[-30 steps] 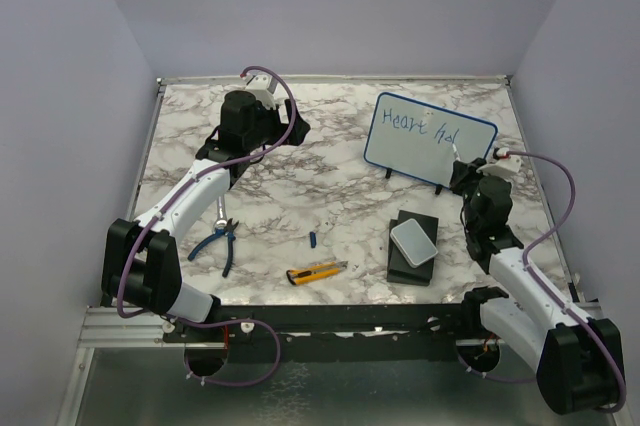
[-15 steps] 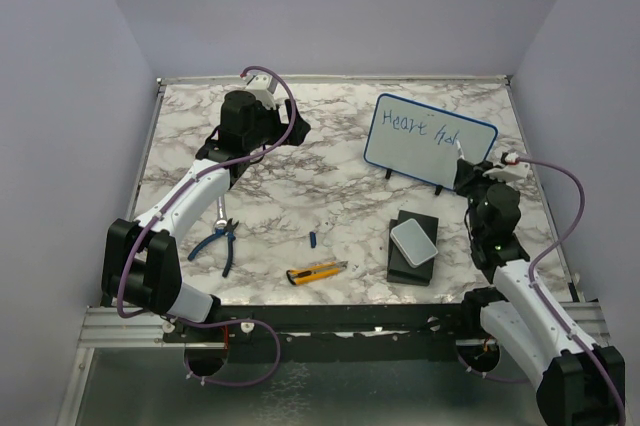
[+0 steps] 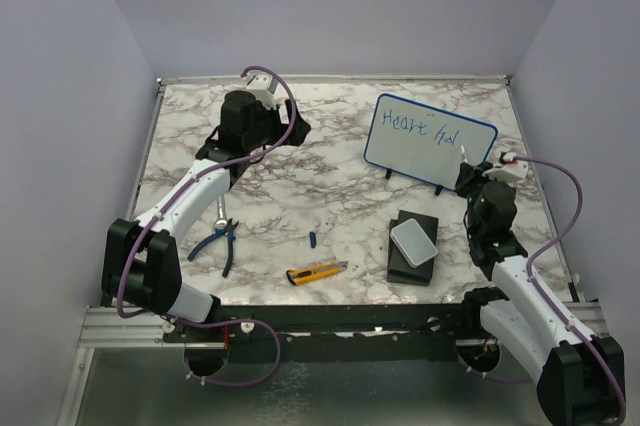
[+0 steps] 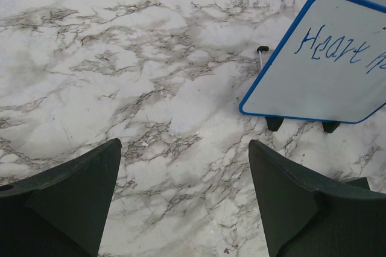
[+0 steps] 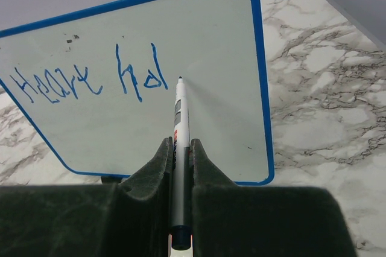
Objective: Write a sentence on the whiteboard
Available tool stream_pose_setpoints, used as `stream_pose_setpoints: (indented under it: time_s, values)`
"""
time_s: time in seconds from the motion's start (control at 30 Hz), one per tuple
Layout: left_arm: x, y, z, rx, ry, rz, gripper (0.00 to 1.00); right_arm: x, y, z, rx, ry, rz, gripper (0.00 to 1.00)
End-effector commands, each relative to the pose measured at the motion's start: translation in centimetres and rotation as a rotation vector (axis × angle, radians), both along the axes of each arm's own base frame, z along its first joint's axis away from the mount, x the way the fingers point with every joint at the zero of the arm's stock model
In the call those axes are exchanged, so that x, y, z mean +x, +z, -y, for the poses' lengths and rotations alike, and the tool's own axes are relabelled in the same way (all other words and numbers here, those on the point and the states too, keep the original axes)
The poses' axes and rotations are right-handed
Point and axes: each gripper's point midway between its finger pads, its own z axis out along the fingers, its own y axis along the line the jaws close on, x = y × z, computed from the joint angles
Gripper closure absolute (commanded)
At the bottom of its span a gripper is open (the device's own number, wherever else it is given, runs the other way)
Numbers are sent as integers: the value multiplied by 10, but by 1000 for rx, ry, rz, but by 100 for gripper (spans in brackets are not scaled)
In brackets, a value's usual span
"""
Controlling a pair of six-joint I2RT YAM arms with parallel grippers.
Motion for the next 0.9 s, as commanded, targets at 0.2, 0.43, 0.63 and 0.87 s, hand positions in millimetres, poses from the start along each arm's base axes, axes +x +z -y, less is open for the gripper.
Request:
stream_pose_setpoints:
  time_s: [0.2,0.43,0.63,0.87]
  values:
    - [-1,7,-1,-16,-6,24,12,8,13,10,-19,-57,25,99]
    - [-1,5,-2,-14,-6,22,13,12,16,8,-33,-40,37,99]
    - [-1,6,-1,-15,-5,22,12,15,16,0,-44,6,39,99]
    - [-1,7,-1,-16,-8,24,13,16,11,-1,-45,15,21,99]
